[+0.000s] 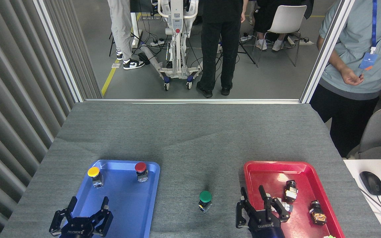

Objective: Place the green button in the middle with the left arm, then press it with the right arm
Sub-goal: 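Move the right hand over the green button and press down, then lift the right hand off the green button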

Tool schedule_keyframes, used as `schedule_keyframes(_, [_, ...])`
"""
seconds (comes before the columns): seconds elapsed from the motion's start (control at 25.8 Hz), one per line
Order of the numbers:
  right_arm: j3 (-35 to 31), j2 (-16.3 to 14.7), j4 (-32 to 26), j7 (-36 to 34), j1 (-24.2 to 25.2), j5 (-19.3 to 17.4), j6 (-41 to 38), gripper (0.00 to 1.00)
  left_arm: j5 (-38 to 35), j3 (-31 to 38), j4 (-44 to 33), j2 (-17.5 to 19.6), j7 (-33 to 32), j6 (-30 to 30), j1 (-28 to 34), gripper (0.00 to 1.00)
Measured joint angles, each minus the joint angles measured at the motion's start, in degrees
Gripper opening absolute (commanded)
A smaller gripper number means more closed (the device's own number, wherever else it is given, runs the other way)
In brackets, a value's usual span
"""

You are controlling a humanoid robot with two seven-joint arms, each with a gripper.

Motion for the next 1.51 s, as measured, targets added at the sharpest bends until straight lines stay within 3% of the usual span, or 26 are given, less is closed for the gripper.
schedule_keyframes(0.19, [4.7,1.0,2.1,0.4,-2.2,0.1,1.3,0.17,0.0,0.0,-0.1,-0.1,0.1,0.0,0.0,0.99])
schedule_keyframes(0.43, [10.3,2.1,6.0,2.9,-5.8,0.1,4.6,0.11,0.1,0.0,-0.2,-0.3,0.2,0.0,-0.2,0.99])
schedule_keyframes(1.05, [13.6,4.7,17.6,3.7,-10.7,0.1,7.1,0.10,0.6,-0.1,0.2,-0.5,0.2,0.1,-0.7,0.99])
schedule_keyframes(1.51, [14.1,4.8,19.6,3.1,-10.9,0.0,7.1,0.10,0.6,-0.2,0.3,-0.5,-0.1,-0.1,-0.4,0.99])
